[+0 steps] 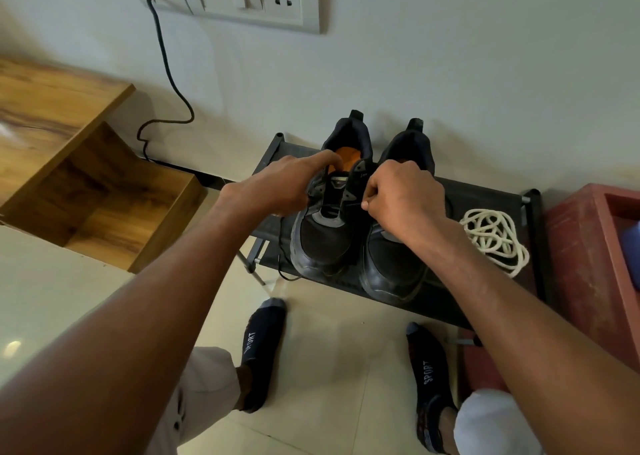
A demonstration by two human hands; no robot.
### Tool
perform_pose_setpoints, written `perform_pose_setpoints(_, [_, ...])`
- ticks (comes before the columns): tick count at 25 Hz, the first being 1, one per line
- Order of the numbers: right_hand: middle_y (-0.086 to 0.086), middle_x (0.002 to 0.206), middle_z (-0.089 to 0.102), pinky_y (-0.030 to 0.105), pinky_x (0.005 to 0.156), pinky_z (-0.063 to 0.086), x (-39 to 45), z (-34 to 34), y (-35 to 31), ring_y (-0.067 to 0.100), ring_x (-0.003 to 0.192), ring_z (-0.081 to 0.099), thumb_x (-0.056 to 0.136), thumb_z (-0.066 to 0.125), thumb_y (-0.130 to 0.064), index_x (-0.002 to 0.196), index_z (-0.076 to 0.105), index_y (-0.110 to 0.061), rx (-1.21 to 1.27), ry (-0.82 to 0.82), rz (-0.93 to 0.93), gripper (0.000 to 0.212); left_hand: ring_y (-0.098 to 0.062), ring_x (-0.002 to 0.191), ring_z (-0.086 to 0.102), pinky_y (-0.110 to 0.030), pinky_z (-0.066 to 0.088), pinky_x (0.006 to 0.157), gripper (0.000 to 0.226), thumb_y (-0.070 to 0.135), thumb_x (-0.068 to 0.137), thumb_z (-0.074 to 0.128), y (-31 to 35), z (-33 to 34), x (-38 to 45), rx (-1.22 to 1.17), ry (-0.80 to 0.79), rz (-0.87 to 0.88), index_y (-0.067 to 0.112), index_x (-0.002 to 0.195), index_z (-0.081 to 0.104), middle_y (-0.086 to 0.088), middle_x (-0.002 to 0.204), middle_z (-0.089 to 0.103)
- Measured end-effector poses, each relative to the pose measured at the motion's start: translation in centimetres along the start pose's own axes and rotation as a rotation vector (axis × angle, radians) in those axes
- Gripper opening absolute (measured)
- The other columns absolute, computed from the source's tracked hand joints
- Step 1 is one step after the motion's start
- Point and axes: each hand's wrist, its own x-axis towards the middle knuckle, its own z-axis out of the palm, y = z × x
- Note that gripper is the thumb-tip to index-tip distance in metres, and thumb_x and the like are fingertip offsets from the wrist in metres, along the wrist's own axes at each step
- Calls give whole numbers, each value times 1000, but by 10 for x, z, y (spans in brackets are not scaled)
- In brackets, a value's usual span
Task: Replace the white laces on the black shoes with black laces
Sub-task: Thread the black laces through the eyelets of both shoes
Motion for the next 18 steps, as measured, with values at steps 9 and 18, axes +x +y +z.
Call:
perform_pose_setpoints(9, [-3, 103, 81, 23, 48, 46, -11, -58, -17, 17, 57, 67, 106, 59, -11, 119, 73, -19, 889, -442, -320, 20, -19, 68, 69, -36, 59, 67, 39, 47, 104, 57, 15, -32, -13, -790, 357, -312, 21, 133, 52, -6, 81, 71])
perform_pose_setpoints(18, [-1, 88, 81, 28, 47, 51, -8, -55, -38, 17, 41, 56, 90, 82, -14, 102, 76, -12, 1101, 74, -219, 14, -28, 79, 74, -40, 60, 77, 83, 76, 100, 22, 55, -31, -42, -1712, 112, -418, 6, 130, 56, -17, 99, 74])
